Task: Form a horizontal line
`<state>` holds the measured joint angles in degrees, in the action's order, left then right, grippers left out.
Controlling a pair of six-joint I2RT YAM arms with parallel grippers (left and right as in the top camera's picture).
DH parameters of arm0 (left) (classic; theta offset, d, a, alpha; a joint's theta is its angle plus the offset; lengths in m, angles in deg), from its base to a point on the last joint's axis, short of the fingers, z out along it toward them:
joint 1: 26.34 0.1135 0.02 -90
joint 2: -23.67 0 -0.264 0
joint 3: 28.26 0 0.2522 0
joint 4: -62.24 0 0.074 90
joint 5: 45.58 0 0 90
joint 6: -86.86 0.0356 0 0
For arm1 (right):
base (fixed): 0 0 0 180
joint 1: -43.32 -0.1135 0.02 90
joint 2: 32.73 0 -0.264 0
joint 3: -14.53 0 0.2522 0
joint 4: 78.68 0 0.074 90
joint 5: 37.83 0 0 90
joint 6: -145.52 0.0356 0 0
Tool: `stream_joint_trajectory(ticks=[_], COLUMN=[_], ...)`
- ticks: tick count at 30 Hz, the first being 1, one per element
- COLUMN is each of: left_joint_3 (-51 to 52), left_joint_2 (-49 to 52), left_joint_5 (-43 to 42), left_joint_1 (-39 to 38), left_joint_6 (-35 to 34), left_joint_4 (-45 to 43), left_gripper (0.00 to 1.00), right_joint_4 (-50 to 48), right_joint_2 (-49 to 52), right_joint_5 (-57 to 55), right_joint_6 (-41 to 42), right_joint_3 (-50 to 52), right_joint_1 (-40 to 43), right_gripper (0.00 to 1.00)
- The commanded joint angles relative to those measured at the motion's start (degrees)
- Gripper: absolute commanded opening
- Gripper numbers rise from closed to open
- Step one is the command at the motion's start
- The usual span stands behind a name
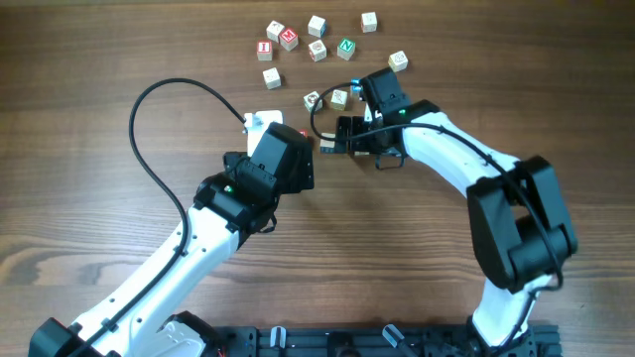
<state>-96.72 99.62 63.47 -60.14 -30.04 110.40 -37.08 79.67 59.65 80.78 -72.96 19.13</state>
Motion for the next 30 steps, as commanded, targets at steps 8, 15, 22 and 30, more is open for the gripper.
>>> stream_joint_trajectory(ticks=[8, 15, 22, 30], left_joint_3=[0.2, 0.2, 0.2, 0.2], left_joint_2=[-0.9, -0.9, -0.9, -0.9], left_joint_5=[1.0, 1.0, 1.0, 1.0], left_joint_1=[-0.1, -0.1, -0.1, -0.1], left_joint_6=[-0.3, -0.3, -0.3, -0.3], left_joint_4=[0.0, 0.0, 0.0, 0.0], left_gripper=[1.00, 1.00, 1.00, 1.00], right_joint_4=[-0.9, -1.7, -1.6, -2.8], right_joint_2=[-6.2, -6.2, -6.1, -1.9], right_joint_5=[-4.1, -6.6, -6.6, -5.7], right_joint_6=[2.3, 7.6, 9.2, 9.2], right_joint_3=[-0.6, -0.6, -0.5, -0.4], right_joint_1=[0.2, 2.1, 5.3, 5.4], right_gripper=[1.00, 0.46, 0.18, 0.04])
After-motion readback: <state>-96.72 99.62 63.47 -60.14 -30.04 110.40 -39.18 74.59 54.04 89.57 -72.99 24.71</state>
